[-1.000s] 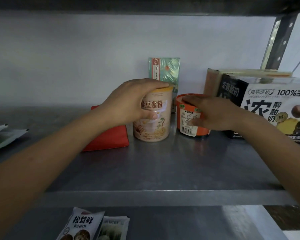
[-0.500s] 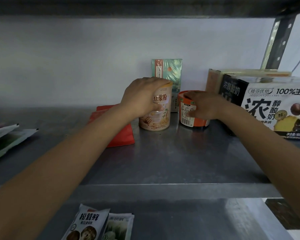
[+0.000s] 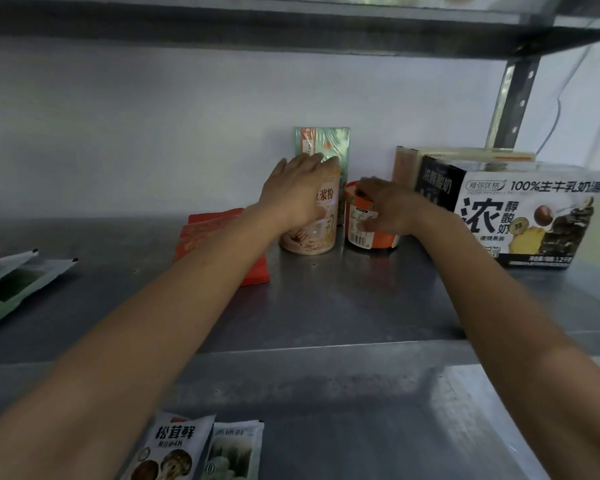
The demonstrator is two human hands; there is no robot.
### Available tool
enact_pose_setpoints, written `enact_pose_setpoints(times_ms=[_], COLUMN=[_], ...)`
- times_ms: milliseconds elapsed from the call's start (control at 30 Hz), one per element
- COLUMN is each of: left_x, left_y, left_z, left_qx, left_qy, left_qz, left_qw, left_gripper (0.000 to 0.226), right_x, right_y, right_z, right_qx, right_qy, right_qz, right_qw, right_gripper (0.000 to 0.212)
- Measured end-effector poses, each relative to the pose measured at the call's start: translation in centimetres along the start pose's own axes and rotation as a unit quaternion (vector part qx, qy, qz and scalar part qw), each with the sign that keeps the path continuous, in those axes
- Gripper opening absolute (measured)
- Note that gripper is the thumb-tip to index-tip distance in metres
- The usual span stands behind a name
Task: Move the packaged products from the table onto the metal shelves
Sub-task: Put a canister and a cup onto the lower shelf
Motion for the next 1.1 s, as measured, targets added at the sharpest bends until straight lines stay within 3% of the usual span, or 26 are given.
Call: enact_pose_setpoints(times_ms=[133, 300, 400, 533, 600, 667, 767, 833, 900, 967, 1100], left_x=[-1.7, -6.2, -10.5, -17.4, -21.2, -25.4, -31.2, -33.9, -35.3, -36.1, -36.5], left_y=[-2.2, -6.7, -10.6, -16.6, -19.1, -21.4, -25.9, -29.7, -32.8, -35.3, -39.8], left_z=[-2.2, -6.3, -7.3, -4.5, -1.4, 3.0, 9.0, 13.4, 16.0, 17.0, 17.3], left_qx=[-0.004, -0.006, -0.010, -0.100, -0.109, -0.059, 0.117, 0.265, 0.338, 0.354, 0.307], left_qy=[0.008, -0.026, -0.084, -0.157, -0.169, -0.190, -0.177, -0.097, -0.032, 0.000, 0.004], left_qz=[-0.002, 0.022, 0.065, 0.170, 0.232, 0.262, 0.333, 0.404, 0.461, 0.516, 0.635], left_qw=[1.000, 0.999, 0.994, 0.968, 0.952, 0.944, 0.919, 0.870, 0.820, 0.780, 0.709], left_gripper=[0.079, 0.064, 0.065, 0.061, 0.061, 0.065, 0.073, 0.069, 0.063, 0.058, 0.061], right_x=[0.3, 0.7, 0.9, 0.6, 0.6, 0.5, -0.9, -0.6, 0.9, 3.3, 10.2], right_y=[-2.4, -10.4, -18.9, -31.2, -35.9, -39.7, -45.1, -49.1, -52.9, -56.1, -59.9], right_z=[-0.8, -2.3, -1.9, 0.7, 3.2, 6.4, 12.8, 17.5, 20.8, 23.0, 25.8], right_qx=[-0.066, -0.132, -0.103, -0.091, -0.071, -0.025, 0.057, 0.112, 0.146, 0.142, 0.091], right_qy=[0.020, 0.050, 0.081, 0.088, 0.084, 0.112, 0.136, 0.152, 0.160, 0.182, 0.213], right_qz=[-0.016, 0.015, 0.095, 0.250, 0.334, 0.405, 0.494, 0.562, 0.612, 0.653, 0.750], right_qw=[0.997, 0.990, 0.987, 0.960, 0.936, 0.907, 0.857, 0.805, 0.761, 0.722, 0.620], right_gripper=[0.084, 0.069, 0.065, 0.067, 0.065, 0.061, 0.056, 0.054, 0.051, 0.050, 0.053])
Point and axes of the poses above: each hand's wrist, its own y-axis towards the middle knuckle, its own z-axis out of the palm, x = y × z, the point moved 3 cm from there along y, towards the middle knuckle, and after that the axes turned 6 degrees about y, right-handed, at the moved point
